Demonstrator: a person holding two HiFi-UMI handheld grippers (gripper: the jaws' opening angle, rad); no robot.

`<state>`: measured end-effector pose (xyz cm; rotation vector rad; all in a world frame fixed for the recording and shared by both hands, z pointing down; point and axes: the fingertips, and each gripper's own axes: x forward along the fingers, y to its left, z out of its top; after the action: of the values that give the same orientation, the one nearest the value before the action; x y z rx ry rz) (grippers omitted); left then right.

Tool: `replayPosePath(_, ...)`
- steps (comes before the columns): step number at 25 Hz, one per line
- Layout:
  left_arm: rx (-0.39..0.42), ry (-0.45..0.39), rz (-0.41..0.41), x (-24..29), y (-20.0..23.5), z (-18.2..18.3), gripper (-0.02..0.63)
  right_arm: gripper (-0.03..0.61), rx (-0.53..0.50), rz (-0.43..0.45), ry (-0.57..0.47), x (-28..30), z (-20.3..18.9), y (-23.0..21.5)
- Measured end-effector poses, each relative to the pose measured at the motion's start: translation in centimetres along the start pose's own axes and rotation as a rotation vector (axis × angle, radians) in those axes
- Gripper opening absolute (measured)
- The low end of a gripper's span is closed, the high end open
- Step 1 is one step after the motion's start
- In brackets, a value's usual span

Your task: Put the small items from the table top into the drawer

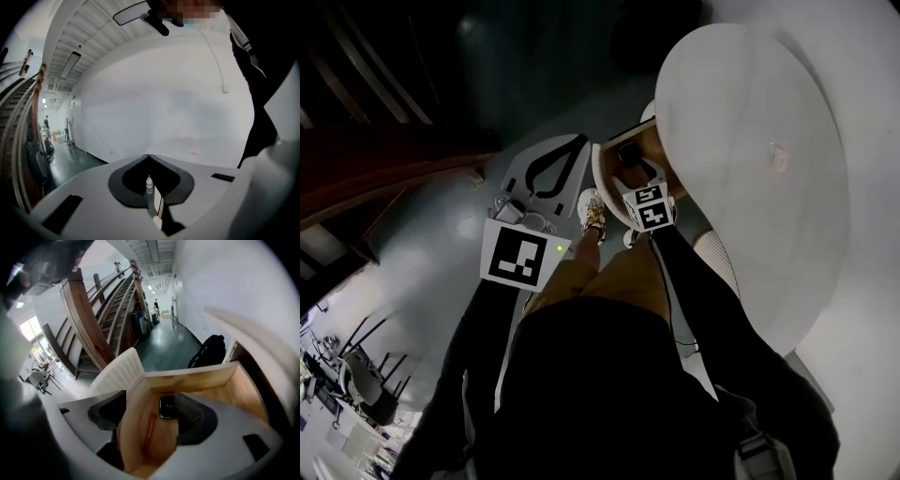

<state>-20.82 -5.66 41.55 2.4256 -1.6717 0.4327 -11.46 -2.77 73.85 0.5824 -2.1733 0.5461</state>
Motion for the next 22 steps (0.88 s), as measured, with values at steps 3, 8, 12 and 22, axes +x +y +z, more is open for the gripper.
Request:
replayPosePath(3, 0.015, -0.023, -0.016, 0.3, -0.4, 1.1, 0.014, 0.336, -0.069, 0.031, -0.084, -3.5, 2.8, 2.6)
replayPosePath(8, 0.026, -0.073, -0.039, 0.9, -1.7, 3.5, 0.014, 0.336, -0.07, -0.022, -0.248, -10.4, 7.1, 2.8)
replayPosePath(12, 0.043, -0.112, -0.058, 1.8, -2.4, 5.6, 0.014, 0.336, -0.059, -0.124, -0.375, -15.9, 10.5, -0.1)
replayPosePath(22, 0.104, -0.174, -0.093, 5.1, -6.2, 9.8, 0.014, 0.336, -0.072, -0.289, -0.647, -30.4, 17.7, -6.6)
